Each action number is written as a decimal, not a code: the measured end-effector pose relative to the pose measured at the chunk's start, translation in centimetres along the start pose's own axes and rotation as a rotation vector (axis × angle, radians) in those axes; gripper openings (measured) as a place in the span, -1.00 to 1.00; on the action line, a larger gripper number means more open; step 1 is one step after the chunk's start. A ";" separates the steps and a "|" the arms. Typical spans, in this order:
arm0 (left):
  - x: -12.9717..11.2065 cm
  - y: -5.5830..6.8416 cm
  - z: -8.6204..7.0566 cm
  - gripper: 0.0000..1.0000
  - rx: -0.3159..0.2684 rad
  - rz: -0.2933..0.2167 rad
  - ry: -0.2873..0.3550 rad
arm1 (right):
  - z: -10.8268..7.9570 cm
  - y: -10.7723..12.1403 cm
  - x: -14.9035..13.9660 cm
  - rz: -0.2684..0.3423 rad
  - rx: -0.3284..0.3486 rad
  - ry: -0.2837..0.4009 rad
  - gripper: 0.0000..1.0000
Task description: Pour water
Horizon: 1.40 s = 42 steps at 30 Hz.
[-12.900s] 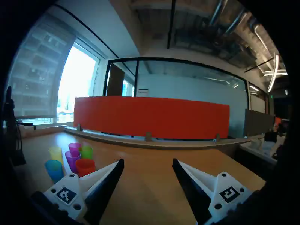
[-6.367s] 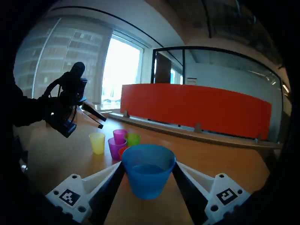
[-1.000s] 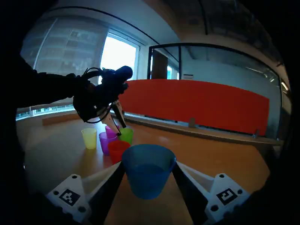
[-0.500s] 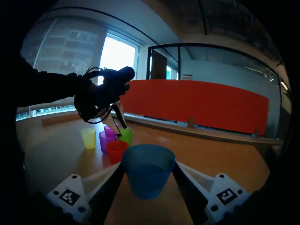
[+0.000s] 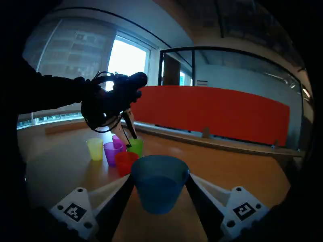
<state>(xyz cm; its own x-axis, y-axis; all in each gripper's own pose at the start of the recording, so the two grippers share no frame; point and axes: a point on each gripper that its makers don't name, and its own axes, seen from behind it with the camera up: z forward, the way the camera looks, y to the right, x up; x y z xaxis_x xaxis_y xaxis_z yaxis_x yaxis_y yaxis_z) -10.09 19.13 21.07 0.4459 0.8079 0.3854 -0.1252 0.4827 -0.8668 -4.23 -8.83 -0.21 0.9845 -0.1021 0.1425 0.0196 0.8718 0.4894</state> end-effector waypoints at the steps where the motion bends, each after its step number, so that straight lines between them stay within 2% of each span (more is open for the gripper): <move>1: 0.0 0.0 0.0 0.80 -0.001 -0.001 -0.001 | 0.0 0.0 0.0 0.000 0.000 0.000 0.80; 24: -0.3 0.1 1.6 0.81 0.007 0.002 0.004 | 0.2 0.0 -0.2 -0.002 -0.002 -0.004 0.80; 33: -0.2 0.1 2.1 0.80 0.007 -0.007 0.034 | 0.3 0.1 -0.4 -0.001 -0.002 -0.007 0.80; 42: -0.1 0.0 1.9 0.78 0.022 -0.005 0.074 | 0.4 -0.3 -0.2 -0.003 0.001 -0.007 0.80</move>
<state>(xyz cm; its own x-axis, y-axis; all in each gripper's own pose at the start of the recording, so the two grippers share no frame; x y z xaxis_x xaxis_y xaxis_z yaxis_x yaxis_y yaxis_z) -11.84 19.70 21.61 0.5105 0.7788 0.3646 -0.1418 0.4944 -0.8576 -4.51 -9.23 0.00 0.9832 -0.1082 0.1472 0.0223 0.8709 0.4910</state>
